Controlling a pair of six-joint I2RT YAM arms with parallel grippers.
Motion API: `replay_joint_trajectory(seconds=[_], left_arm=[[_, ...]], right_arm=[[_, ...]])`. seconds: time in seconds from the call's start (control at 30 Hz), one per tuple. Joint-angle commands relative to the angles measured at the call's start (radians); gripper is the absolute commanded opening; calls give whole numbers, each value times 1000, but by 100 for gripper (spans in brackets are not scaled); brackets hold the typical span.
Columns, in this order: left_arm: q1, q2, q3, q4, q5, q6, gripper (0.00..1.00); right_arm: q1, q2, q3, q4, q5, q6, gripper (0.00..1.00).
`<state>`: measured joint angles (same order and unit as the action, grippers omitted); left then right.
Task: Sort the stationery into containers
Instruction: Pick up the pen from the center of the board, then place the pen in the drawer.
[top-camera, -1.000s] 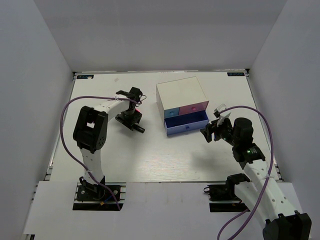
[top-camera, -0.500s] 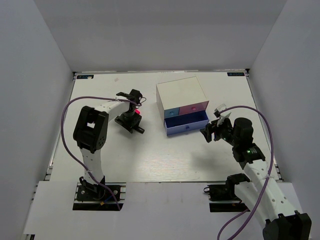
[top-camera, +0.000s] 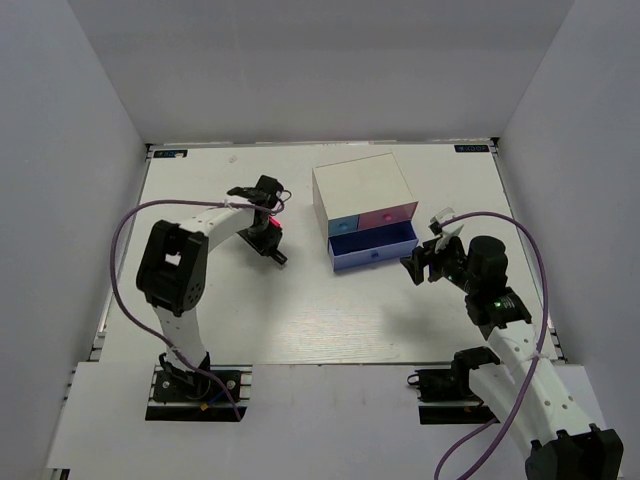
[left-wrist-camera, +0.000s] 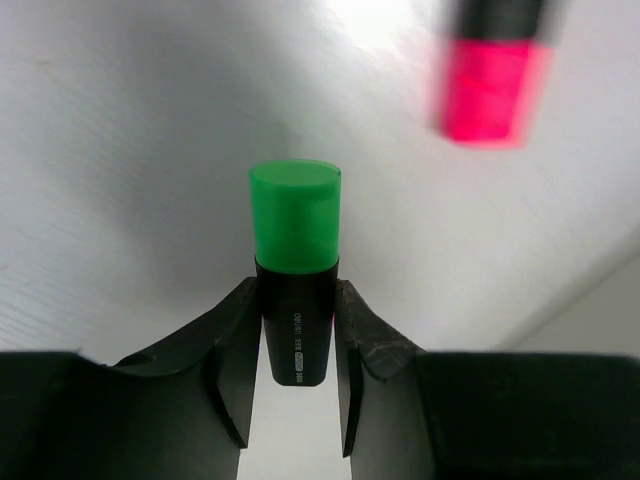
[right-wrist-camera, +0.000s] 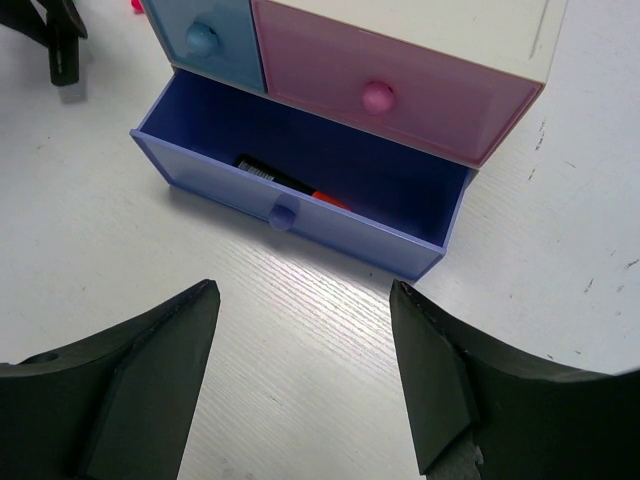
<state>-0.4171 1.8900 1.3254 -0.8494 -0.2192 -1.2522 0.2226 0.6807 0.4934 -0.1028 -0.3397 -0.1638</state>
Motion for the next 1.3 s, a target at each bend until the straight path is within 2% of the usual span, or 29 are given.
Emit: replay_joint_trajectory(seconds=[0.0, 0.03, 0.07, 0.1, 0.17, 0.2, 0.23, 0.27, 0.37, 0.47, 0.73, 0.93, 1.27], left_arm=[[-14, -193, -29, 203, 79, 201, 21], [-14, -227, -44, 255, 122, 267, 20], [-23, -297, -64, 310, 239, 406, 20], [-23, -337, -122, 455, 318, 483, 20], [-23, -412, -193, 551, 490, 662, 16], [-23, -467, -212, 614, 539, 707, 13], [-32, -489, -222, 624, 567, 741, 6], [-32, -503, -233, 624, 630, 814, 6], [-44, -514, -233, 670, 791, 888, 6], [-68, -479, -162, 685, 889, 959, 6], [-170, -310, 110, 515, 781, 1206, 11], [-238, -215, 153, 515, 732, 1254, 11], [-339, -88, 198, 523, 552, 1335, 24]], right_arm=[[-5, -10, 2, 35, -2, 10, 75], [-3, -7, -1, 37, -5, 9, 75], [0, -4, -3, 40, -7, 12, 75], [-5, -7, -3, 41, -7, 13, 75], [-3, 0, -6, 52, -16, 20, 75], [-3, 3, -4, 55, -18, 21, 75], [-5, 8, -4, 54, -22, 23, 75], [-5, 11, -1, 61, -24, 24, 75], [-5, 22, 2, 63, -25, 21, 75], [-8, 31, 7, 66, -27, 18, 75], [-6, 23, 27, 48, -12, 12, 75], [-6, -1, 25, 40, 7, 18, 75], [-5, -21, 20, 35, 21, 23, 75]])
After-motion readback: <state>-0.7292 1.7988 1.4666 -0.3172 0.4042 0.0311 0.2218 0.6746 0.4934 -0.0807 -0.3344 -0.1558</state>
